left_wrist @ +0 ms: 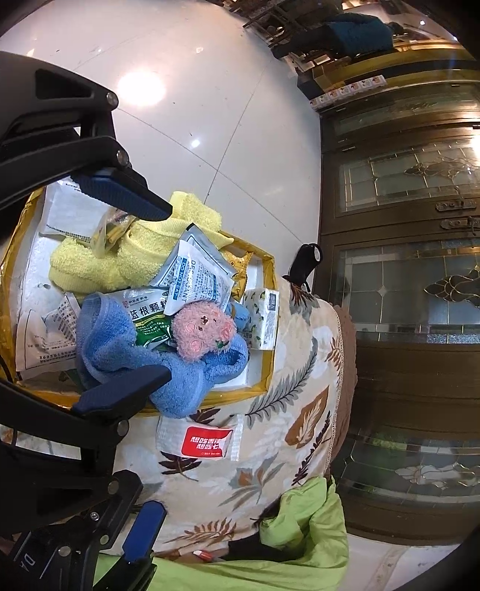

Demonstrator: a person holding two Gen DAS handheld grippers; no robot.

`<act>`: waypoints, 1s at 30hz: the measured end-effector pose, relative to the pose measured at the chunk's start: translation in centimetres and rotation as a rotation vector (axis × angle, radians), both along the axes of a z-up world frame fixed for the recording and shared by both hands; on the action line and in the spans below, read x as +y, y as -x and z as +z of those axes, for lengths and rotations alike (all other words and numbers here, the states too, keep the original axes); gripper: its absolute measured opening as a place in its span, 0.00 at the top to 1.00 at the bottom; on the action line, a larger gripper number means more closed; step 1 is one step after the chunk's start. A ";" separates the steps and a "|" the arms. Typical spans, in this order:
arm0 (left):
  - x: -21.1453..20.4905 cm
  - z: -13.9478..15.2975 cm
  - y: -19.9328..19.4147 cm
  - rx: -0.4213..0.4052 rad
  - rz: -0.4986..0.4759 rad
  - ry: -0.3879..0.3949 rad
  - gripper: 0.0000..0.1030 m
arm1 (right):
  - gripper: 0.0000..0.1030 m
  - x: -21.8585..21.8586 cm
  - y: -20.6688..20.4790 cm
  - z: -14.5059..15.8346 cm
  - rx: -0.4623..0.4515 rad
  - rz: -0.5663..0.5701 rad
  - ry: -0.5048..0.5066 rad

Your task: Organize soft objects

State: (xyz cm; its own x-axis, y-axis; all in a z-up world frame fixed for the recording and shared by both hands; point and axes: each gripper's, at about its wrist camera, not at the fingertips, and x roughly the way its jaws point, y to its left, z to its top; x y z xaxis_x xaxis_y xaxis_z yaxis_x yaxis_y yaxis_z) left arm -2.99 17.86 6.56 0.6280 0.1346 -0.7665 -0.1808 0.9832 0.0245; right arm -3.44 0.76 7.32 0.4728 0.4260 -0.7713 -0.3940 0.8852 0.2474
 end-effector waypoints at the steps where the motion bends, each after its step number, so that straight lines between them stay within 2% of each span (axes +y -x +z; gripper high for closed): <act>1: 0.0 0.0 0.0 -0.002 0.000 -0.001 0.22 | 0.50 0.0 0.0 0.0 0.000 0.001 0.000; 8: -0.2 0.2 0.1 -0.013 -0.009 -0.011 0.22 | 0.50 0.1 0.2 -0.1 0.000 0.008 0.001; 18: 0.2 0.5 0.2 -0.031 -0.015 0.045 0.22 | 0.50 0.0 0.2 -0.2 0.005 -0.003 -0.005; 30: -0.1 0.6 0.4 -0.059 -0.034 0.042 0.22 | 0.50 0.2 0.5 -0.4 0.012 -0.003 -0.002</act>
State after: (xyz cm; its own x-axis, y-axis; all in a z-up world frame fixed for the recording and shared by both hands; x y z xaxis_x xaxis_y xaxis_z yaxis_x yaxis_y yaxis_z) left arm -3.39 17.79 7.15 0.6758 0.0807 -0.7326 -0.1468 0.9888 -0.0265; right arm -3.95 0.96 6.89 0.4650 0.4258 -0.7762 -0.3880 0.8861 0.2536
